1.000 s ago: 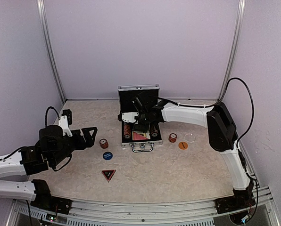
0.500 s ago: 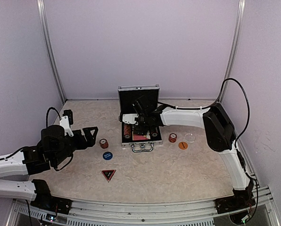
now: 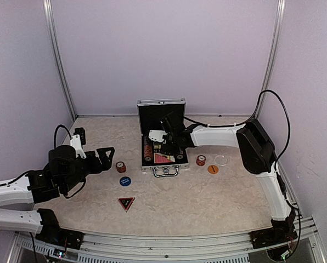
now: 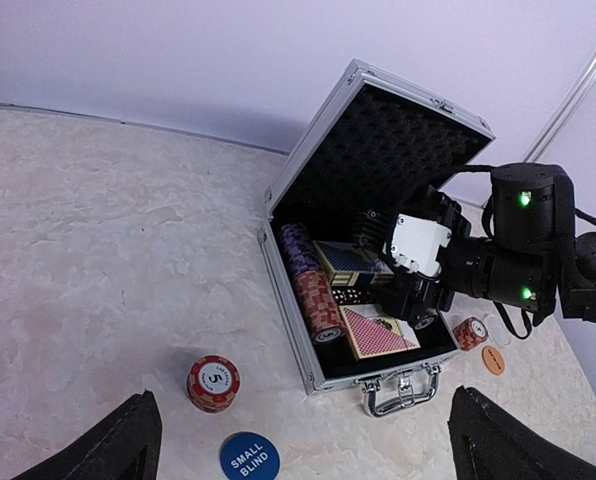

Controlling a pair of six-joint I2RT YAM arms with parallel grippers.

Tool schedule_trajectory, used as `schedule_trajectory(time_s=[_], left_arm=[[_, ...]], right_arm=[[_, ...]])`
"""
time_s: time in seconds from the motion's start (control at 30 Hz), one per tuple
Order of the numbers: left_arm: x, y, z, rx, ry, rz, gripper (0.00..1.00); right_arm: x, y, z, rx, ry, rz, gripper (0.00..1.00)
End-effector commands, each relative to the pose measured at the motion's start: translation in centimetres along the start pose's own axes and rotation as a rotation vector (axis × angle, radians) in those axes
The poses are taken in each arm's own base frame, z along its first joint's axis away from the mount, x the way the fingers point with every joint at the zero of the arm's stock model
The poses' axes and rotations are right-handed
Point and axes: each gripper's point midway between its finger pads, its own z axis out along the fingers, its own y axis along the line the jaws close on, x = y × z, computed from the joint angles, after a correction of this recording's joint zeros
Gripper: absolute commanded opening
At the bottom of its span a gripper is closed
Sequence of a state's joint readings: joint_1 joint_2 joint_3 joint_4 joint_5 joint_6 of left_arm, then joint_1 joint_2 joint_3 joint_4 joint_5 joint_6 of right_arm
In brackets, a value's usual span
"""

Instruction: Pack up texas hold em set

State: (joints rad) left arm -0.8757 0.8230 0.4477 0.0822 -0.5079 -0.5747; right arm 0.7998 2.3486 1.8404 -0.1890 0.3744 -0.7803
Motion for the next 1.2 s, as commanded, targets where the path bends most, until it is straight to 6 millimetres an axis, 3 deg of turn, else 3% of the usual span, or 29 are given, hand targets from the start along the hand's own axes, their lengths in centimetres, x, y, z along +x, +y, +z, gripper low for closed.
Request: schedule_trajectory(time_s=[0.0,0.3,0.73,0.83,1.03,1.17], left_arm=[[-0.2,0.1,0.2,0.005,-0.012,-0.005,0.99],[0.2,0.2,0.5,0.005,-0.003,-0.004,0.99],[0.5,0.3,0.6,0.006,0.001,-0.014,0.99],[0.5,0.3,0.5,0.009,0.001,-0.020,0.99],[0.3,0.4,0.2,0.015,-0.008,-0.036,0.99],[0.2,0.2,0.2,0.026,-0.009,-0.047,0.99]], right_arm=[[-0.9,-2.7,-1.7,0.040,-0.057,0.080,1.00],[0.0,-3.5,0.4,0.128,0.000,0.078,1.00],[-0.6,-4.1,1.1,0.163,-0.018,0.105,1.00],[-0.6,-4.7,-0.4,0.159,-0.020,0.126,1.00],[-1.7,-6.3,-5.8,0.092,-0.123,0.248,1.00],[-1.7,-6.4,-7.5,0.086,-0.153,0.293,1.00]])
